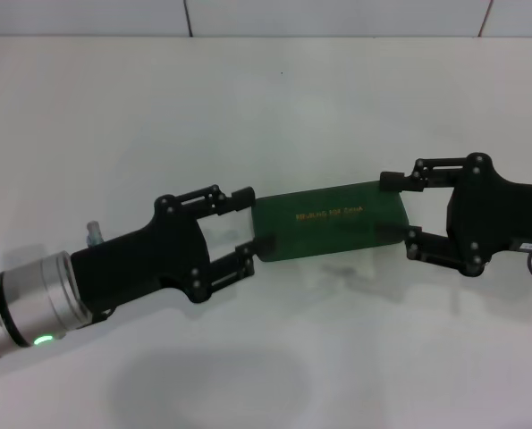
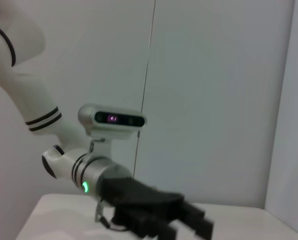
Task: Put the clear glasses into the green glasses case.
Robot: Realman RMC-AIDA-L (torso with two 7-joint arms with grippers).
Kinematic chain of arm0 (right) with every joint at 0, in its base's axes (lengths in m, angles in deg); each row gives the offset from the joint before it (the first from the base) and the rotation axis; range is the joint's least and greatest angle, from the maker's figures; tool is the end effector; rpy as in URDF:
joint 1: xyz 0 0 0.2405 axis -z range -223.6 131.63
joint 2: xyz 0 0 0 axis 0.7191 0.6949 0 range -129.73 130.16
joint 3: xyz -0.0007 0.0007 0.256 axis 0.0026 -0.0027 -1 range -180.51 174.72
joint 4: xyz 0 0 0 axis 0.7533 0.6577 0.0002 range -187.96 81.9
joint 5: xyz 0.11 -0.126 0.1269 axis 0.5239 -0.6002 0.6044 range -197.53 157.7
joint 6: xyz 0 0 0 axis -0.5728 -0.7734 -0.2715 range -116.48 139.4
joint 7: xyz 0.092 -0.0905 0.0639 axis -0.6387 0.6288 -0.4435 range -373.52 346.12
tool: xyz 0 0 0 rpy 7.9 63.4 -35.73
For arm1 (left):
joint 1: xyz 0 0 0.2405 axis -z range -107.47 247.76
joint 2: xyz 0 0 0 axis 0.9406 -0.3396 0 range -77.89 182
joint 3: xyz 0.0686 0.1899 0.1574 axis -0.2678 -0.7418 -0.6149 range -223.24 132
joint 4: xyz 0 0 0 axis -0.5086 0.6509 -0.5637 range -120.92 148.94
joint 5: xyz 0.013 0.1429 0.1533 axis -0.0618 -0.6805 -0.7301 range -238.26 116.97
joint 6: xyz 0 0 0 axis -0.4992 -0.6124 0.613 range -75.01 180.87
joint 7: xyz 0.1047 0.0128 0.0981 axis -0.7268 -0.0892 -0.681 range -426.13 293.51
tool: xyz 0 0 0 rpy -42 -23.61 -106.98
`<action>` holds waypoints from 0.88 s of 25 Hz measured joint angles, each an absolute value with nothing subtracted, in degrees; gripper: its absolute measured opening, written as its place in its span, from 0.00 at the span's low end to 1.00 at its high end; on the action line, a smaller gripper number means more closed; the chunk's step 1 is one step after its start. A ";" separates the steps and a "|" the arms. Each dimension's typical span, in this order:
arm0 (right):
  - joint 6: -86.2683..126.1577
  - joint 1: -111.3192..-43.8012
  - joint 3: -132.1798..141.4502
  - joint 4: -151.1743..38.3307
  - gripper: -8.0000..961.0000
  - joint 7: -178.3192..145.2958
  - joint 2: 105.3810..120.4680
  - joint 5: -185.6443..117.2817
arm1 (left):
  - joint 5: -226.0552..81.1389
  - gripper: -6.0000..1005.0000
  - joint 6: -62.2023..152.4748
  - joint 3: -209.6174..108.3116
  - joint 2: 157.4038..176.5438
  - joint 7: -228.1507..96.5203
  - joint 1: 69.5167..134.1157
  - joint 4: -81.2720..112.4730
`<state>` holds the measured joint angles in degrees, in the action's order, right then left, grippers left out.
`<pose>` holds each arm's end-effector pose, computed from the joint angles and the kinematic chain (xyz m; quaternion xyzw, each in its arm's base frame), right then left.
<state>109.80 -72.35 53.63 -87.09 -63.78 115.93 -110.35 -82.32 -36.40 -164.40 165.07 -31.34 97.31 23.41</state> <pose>0.2361 0.3025 0.0063 -0.9307 -0.0456 0.3392 0.1288 -0.2636 0.2707 -0.0494 -0.9050 -0.0779 -0.3832 0.1673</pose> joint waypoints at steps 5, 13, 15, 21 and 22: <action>110.50 -72.75 55.02 -87.66 0.49 -63.76 115.93 -110.33 | -83.04 0.55 -36.51 -164.06 165.09 -31.02 97.14 23.39; 110.08 -72.78 54.74 -87.59 0.49 -64.08 115.89 -110.30 | -83.40 0.55 -36.66 -164.03 164.69 -30.78 97.67 23.33; 110.11 -72.82 54.99 -87.59 0.49 -64.19 115.75 -110.58 | -83.48 0.55 -36.91 -164.15 164.58 -30.53 97.92 23.32; 109.93 -72.67 55.03 -87.72 0.56 -63.03 115.78 -110.85 | -83.21 0.62 -37.37 -164.06 164.45 -29.98 98.01 23.32; 109.82 -72.65 55.09 -87.56 0.58 -62.20 115.87 -110.81 | -83.10 0.64 -37.38 -164.05 164.51 -30.17 97.99 23.32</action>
